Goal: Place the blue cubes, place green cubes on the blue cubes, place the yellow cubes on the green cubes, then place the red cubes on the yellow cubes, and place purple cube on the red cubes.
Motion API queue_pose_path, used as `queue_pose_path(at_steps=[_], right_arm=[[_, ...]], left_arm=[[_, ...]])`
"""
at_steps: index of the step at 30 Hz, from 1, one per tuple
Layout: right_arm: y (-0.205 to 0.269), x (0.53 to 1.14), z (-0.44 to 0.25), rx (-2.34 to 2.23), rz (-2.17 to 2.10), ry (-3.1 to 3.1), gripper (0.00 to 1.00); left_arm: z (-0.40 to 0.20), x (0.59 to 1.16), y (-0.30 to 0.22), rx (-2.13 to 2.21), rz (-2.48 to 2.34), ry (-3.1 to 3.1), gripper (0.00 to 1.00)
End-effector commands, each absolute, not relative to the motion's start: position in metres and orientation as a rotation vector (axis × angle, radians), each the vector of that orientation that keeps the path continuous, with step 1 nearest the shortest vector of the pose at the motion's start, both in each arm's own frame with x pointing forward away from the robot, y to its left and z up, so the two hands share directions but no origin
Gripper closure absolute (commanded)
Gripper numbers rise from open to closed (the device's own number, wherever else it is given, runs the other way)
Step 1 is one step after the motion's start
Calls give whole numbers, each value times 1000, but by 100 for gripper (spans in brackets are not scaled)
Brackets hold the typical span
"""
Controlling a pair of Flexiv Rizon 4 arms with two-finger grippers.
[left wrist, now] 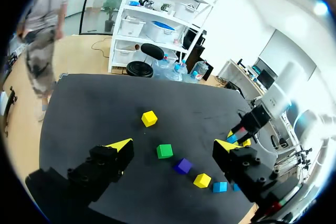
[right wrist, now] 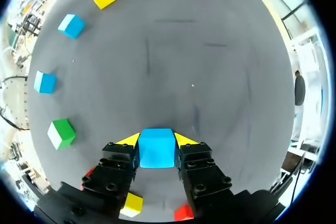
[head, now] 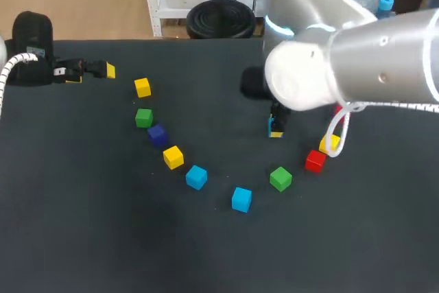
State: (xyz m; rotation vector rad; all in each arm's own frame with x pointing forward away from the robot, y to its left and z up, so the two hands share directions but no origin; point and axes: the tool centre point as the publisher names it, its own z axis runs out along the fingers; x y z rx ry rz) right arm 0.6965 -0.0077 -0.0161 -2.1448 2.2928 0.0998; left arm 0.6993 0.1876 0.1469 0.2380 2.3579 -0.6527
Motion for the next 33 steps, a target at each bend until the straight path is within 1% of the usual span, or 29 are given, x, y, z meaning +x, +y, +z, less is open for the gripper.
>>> queue_pose_path(at_steps=[1, 15, 16, 17, 18, 19, 25, 33], right_arm=[[-3, 692, -18, -2153, 38, 2258, 100], [-1, 693, -24, -2207, -20, 2222, 100], [-2, 693, -25, -2207, -22, 2224, 90], [-2, 693, -26, -2202, -29, 2228, 73], [-2, 693, -26, -2189, -26, 2239, 5], [-3, 693, -26, -2178, -12, 2251, 0], [-1, 694, -15, -2159, 7, 2261, 0], [2, 684, 23, -2107, 57, 2292, 0]], left_arm=[[149, 699, 186, 234, -643, 2367, 0], [149, 699, 186, 234, -643, 2367, 0], [149, 699, 186, 234, -643, 2367, 0], [149, 699, 186, 234, -643, 2367, 0], [149, 699, 186, 234, -643, 2367, 0], [149, 699, 186, 234, -643, 2367, 0], [149, 699, 186, 234, -643, 2367, 0], [149, 699, 186, 234, -643, 2367, 0]])
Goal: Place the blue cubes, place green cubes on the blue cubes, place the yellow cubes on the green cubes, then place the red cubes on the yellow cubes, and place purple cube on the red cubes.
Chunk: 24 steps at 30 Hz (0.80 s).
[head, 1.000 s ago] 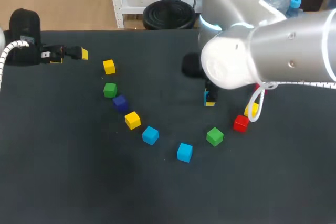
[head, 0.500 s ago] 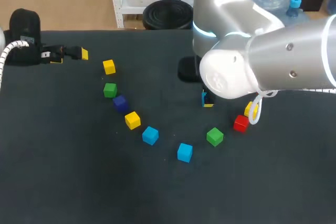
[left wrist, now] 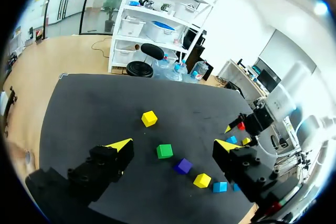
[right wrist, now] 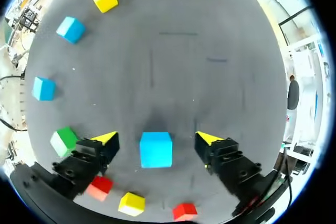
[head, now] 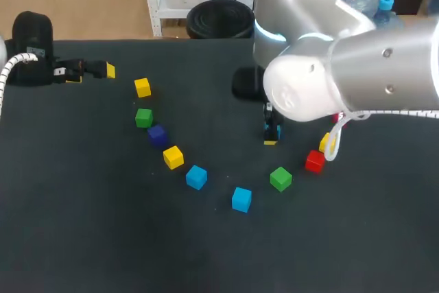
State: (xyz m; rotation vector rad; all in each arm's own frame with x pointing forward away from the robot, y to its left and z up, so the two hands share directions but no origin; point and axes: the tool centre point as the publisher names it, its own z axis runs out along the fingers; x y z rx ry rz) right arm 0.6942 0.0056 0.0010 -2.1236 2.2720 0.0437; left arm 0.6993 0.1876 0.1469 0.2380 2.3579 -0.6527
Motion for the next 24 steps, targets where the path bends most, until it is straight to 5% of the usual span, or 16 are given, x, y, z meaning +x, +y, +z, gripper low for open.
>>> queue_pose_path(at_steps=[1, 24], right_arm=[[2, 680, 30, -2101, 60, 2301, 0], [10, 591, 67, -1995, 379, 2420, 0]], left_arm=[[149, 699, 186, 234, -643, 2367, 0], [149, 699, 186, 234, -643, 2367, 0]])
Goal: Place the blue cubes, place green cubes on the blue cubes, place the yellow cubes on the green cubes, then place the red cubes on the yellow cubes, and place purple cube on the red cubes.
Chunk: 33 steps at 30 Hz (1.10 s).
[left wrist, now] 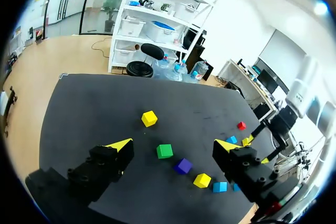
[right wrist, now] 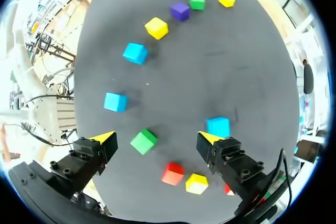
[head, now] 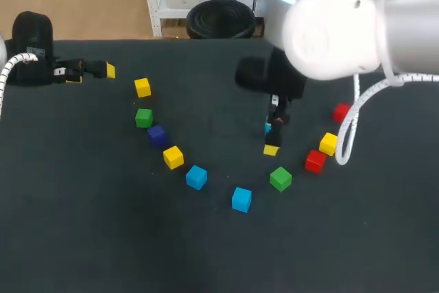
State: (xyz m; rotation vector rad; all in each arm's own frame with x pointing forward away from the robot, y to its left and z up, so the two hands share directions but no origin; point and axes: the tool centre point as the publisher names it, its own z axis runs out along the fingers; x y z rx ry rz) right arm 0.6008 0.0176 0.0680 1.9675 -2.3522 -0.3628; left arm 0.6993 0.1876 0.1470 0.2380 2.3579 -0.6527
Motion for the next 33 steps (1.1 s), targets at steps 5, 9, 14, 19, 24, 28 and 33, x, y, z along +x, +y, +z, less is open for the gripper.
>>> queue_pose_path(at_steps=[5, 9, 14, 19, 24, 28, 33], right_arm=[[7, 594, 68, 1952, -401, -2418, 0], [7, 594, 68, 1952, -401, -2418, 0], [7, 594, 68, 1952, -401, -2418, 0], [3, 592, 70, 1921, -385, -2426, 0], [21, 567, 61, 1787, -270, -2374, 0], [38, 544, 59, 1713, -208, -2387, 0], [53, 521, 63, 1682, -49, -2391, 0]], left_arm=[[149, 699, 186, 234, -643, 2367, 0], [149, 699, 186, 234, -643, 2367, 0], [149, 699, 186, 234, -643, 2367, 0], [149, 699, 186, 234, -643, 2367, 0], [149, 699, 186, 234, -643, 2367, 0], [149, 699, 186, 234, -643, 2367, 0], [149, 699, 186, 234, -643, 2367, 0]])
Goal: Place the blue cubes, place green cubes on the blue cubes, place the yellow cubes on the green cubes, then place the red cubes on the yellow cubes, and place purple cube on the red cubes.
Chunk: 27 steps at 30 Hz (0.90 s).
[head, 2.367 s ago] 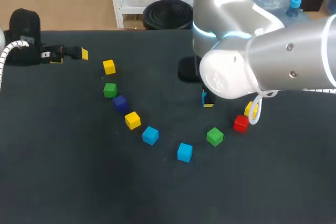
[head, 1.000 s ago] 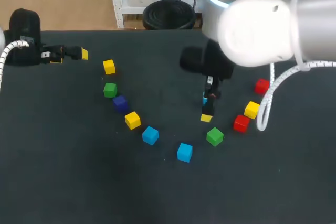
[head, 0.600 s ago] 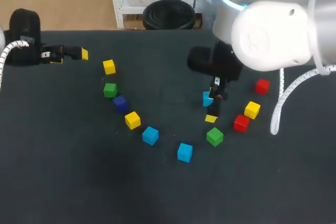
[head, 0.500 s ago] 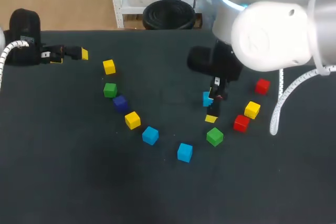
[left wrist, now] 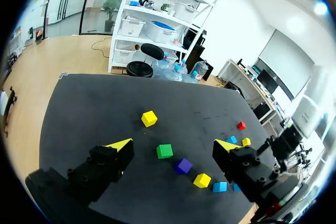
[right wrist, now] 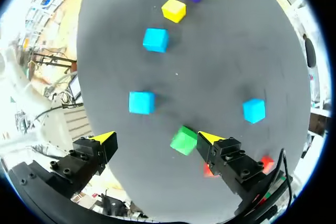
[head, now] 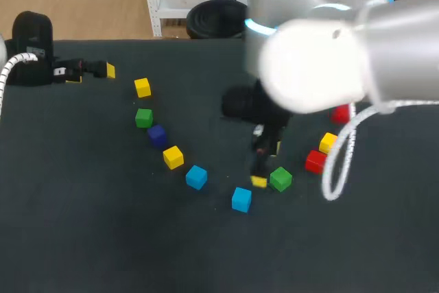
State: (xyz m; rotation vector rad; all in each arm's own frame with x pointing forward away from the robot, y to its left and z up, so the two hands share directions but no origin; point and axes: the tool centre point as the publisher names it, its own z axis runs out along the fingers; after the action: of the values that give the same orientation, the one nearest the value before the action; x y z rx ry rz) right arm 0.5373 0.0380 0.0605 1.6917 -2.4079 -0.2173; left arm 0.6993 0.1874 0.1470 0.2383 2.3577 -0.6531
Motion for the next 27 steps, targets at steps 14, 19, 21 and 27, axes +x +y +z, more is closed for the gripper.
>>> queue_pose_path(at_steps=[14, 19, 21, 27], right_arm=[[61, 503, 21, 1715, 4, -2317, 0], [66, 506, 11, 1760, 21, -2317, 0], [68, 508, 9, 1780, 26, -2315, 0], [74, 513, 1, 1804, 15, -2289, 0]], left_arm=[[149, 699, 186, 234, -643, 2367, 0], [149, 699, 186, 234, -643, 2367, 0], [149, 699, 186, 234, -643, 2367, 0], [149, 699, 186, 234, -643, 2367, 0]])
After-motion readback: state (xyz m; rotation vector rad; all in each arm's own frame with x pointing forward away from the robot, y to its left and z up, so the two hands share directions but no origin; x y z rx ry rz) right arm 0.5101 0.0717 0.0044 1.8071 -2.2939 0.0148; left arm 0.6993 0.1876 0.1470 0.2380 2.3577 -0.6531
